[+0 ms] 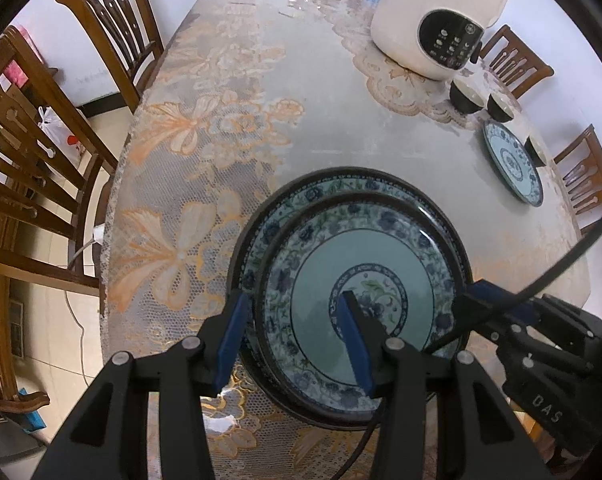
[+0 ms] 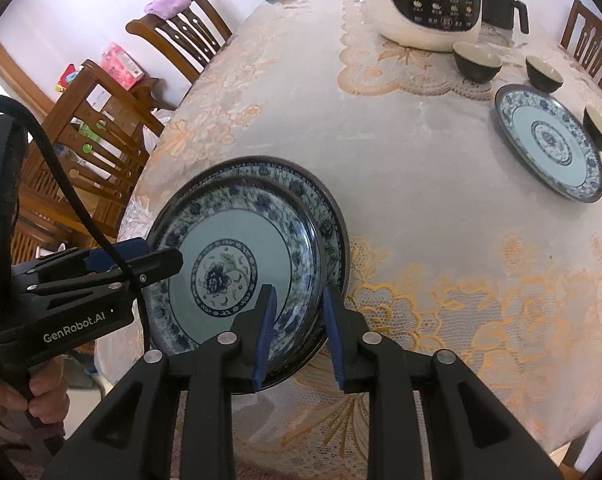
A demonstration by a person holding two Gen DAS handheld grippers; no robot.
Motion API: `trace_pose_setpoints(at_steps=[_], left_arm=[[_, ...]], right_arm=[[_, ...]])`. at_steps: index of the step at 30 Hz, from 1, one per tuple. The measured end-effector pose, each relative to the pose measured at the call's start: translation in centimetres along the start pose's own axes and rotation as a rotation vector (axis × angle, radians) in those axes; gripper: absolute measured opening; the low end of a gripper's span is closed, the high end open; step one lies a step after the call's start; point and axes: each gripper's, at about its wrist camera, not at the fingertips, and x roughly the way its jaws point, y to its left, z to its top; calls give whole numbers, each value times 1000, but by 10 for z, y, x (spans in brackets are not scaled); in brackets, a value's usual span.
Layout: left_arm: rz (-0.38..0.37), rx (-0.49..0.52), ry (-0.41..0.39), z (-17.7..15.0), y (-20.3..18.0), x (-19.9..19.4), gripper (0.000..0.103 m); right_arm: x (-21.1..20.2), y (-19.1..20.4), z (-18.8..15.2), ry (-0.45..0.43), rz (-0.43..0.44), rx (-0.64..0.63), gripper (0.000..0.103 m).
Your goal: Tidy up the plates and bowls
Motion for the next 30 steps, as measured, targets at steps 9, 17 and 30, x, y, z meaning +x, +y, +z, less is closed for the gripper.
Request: trace_pose_setpoints(at_steps=[9,17,30], left_arm=[[42,-56,-20,-3,22,-8,50],[22,-67,37,-11,27,5,50],[-32,5,71,-10,10,17,54]], right_arm=[[-4,-8,-3,-10,-64,21,37],[8,-4,-8,48,-61,22,37],[14,1,-14,46,-37,29,38]])
